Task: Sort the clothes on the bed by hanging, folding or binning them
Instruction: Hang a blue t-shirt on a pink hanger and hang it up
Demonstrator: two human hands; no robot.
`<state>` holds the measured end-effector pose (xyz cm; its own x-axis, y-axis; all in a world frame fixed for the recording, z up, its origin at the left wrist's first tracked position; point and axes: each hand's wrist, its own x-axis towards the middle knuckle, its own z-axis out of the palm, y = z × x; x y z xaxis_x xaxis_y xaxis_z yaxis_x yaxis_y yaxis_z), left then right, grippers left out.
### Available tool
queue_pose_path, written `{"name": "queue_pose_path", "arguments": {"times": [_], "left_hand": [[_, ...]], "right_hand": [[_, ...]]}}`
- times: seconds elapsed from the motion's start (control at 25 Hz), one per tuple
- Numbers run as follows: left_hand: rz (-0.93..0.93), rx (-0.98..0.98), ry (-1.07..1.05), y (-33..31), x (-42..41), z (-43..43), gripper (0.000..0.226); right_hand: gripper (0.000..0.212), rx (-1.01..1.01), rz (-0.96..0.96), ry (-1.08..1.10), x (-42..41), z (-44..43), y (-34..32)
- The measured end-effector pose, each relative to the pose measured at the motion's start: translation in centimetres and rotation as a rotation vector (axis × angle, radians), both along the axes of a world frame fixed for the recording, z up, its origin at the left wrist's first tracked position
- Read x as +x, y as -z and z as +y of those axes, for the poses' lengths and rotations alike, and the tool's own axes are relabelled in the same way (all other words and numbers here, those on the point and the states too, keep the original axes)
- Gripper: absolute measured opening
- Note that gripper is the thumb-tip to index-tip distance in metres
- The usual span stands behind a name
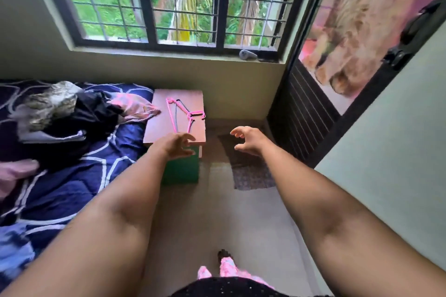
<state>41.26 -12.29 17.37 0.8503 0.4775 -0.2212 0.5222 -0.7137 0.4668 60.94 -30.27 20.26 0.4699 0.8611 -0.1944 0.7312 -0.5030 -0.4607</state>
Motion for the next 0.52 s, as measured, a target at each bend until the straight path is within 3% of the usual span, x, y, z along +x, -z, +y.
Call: {"name": "queue_pose_path", "arguments": {"times": [0.28,0.52], "left_hand": [[-0.021,-0.04,-0.487,0.6,-4.3,6.9,0.043],[-0.05,-0.077,-0.801,2.4,-8.2,6.5,0.04]], "right_hand": [[0.051,-0.016,0.093,-0.382,3.1,16.1,0.3],[0.047,-0.042,0.063,-0.631,0.5,24.4,2.6]]}}
